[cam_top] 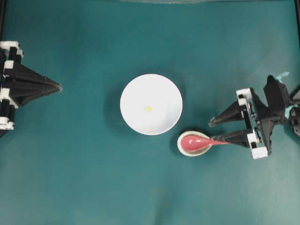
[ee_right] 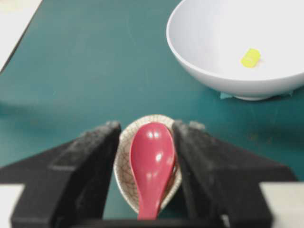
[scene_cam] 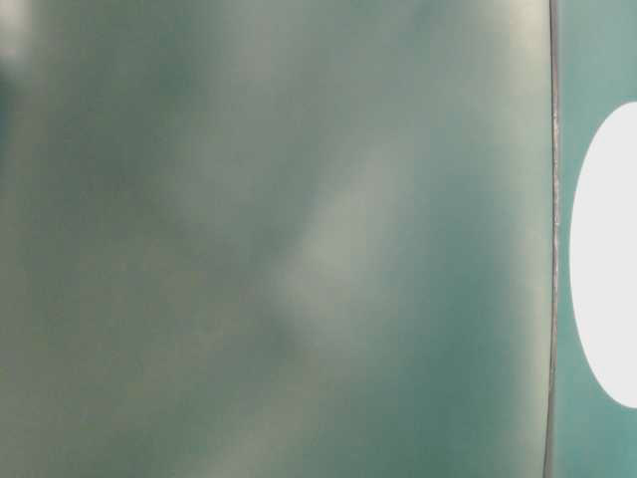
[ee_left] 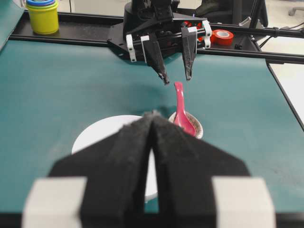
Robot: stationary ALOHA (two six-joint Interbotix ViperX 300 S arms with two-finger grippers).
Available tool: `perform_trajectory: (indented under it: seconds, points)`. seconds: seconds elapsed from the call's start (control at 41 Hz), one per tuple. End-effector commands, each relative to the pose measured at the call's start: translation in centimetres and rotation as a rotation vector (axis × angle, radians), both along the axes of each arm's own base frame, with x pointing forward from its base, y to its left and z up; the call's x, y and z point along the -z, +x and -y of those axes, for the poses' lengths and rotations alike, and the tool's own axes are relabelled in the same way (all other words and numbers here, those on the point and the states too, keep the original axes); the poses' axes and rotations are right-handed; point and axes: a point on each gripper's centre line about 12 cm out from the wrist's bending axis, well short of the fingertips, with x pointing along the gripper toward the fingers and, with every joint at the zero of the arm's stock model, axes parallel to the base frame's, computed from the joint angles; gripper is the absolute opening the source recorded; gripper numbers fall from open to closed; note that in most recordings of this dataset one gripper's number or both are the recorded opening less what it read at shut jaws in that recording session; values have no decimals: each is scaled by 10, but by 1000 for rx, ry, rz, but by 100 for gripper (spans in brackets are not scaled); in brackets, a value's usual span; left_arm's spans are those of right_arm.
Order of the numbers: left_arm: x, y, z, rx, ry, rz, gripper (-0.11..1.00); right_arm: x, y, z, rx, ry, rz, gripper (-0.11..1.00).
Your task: Scoop the yellow hexagonal prism block from the bowl with a spoon using the right arm.
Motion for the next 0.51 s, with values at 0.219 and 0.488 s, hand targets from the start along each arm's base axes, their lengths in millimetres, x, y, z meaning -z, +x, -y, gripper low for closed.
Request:
perform_trajectory:
  seconds: [0.219,0.488]
  points:
    - [-7,2,0,1,1,18,-1,18,2,-12,9,6,10,53]
    - [-6,2,0,-1,0,17,-1,31,-7,-25,43,-26,22,53]
